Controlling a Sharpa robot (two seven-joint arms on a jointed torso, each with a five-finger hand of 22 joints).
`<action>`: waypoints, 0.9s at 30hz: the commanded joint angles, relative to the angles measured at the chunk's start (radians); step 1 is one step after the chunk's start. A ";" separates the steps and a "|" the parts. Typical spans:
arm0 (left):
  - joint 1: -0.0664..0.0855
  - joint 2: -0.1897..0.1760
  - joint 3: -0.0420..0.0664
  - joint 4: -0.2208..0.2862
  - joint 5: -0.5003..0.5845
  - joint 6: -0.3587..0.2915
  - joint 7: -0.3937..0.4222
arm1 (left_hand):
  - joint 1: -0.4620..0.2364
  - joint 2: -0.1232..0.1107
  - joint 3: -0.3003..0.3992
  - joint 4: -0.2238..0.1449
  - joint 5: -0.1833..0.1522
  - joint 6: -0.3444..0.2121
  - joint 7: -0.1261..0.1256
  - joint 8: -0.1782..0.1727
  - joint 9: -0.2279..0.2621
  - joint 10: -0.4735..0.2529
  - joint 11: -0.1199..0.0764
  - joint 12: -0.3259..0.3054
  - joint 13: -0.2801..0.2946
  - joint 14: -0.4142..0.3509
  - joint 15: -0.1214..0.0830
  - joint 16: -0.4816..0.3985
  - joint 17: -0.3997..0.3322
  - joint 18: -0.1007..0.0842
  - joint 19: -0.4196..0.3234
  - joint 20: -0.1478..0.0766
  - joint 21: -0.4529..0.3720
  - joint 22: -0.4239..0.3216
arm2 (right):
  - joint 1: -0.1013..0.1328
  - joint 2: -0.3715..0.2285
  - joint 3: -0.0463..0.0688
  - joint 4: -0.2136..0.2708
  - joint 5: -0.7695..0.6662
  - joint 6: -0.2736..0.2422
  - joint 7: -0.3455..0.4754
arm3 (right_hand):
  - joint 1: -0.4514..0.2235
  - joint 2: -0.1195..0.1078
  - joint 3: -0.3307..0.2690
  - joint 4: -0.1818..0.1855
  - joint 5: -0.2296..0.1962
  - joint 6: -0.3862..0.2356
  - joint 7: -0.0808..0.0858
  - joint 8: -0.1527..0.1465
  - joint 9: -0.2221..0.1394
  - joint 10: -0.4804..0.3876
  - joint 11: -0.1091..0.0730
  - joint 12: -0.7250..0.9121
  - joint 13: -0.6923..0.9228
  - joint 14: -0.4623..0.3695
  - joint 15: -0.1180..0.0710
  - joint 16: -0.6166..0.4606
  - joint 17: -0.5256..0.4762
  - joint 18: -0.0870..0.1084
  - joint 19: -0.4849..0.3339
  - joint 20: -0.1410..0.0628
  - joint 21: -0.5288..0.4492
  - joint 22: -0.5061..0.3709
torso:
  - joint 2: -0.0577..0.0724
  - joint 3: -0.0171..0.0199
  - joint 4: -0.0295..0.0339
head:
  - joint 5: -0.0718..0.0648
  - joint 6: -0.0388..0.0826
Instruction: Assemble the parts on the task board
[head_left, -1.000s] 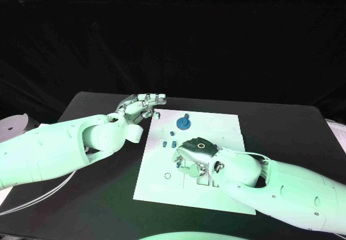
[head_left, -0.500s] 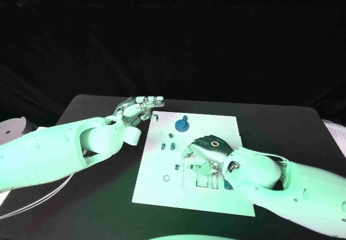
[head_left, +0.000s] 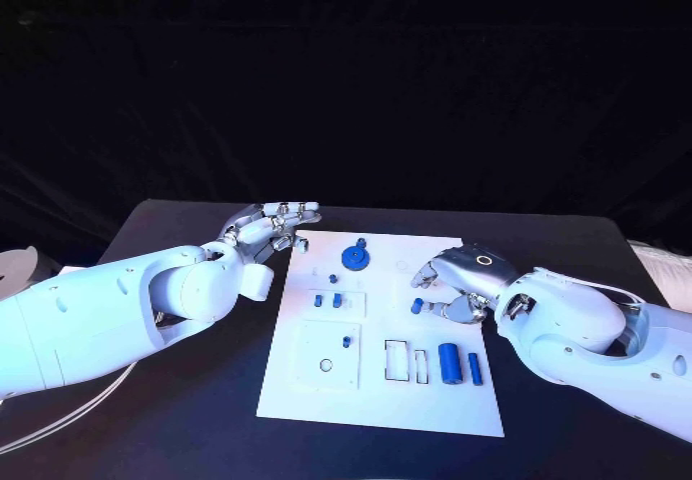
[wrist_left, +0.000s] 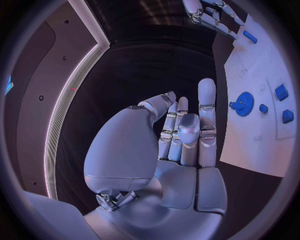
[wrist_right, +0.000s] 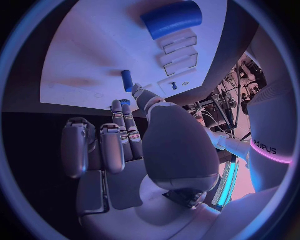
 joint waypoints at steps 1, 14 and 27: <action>-0.001 0.002 0.000 0.000 0.003 0.024 0.003 | 0.000 0.006 -0.002 -0.003 0.003 -0.006 -0.003 -0.006 -0.001 -0.005 -0.001 0.003 -0.001 -0.005 0.002 -0.005 -0.001 0.017 -0.006 0.000 -0.007 -0.001 | 0.000 -0.006 -0.001 0.002 0.003 0.038 -0.020 | 0.003 -0.008 -0.008 0.002 -0.002 -0.009 -0.001 -0.001 -0.001 -0.008 0.000 0.004 0.000 0.069 0.003 -0.006 0.082 0.008 -0.005 0.000 -0.004 -0.002 | 0.000 0.0005 -0.0013 | -0.001 0.000; -0.002 0.003 -0.001 -0.002 0.003 0.026 0.003 | 0.001 0.007 -0.002 -0.004 0.003 -0.006 -0.003 -0.006 -0.001 -0.006 -0.001 0.004 -0.001 -0.006 0.002 -0.005 -0.001 0.017 -0.006 0.000 -0.007 -0.002 | -0.010 0.029 -0.007 -0.024 -0.006 0.057 -0.006 | 0.023 0.011 -0.015 0.010 -0.002 -0.001 -0.006 0.001 0.000 0.018 -0.010 0.018 0.002 0.069 -0.006 -0.008 0.079 0.008 -0.004 -0.008 -0.007 -0.004 | 0.001 -0.0002 0.0024 | 0.000 0.000; -0.002 0.002 -0.001 -0.002 0.003 0.031 0.000 | 0.001 0.007 -0.002 -0.004 0.003 -0.006 -0.003 -0.006 -0.001 -0.006 -0.001 0.004 -0.001 -0.006 0.002 -0.005 -0.001 0.017 -0.006 0.000 -0.007 -0.002 | -0.019 0.060 -0.011 -0.048 -0.005 0.075 0.007 | 0.047 0.045 0.025 0.023 0.000 0.070 0.003 0.020 0.010 0.119 -0.033 0.045 0.004 0.072 -0.025 -0.007 0.080 0.007 0.001 -0.024 -0.005 0.000 | 0.000 -0.0003 0.0003 | 0.004 -0.006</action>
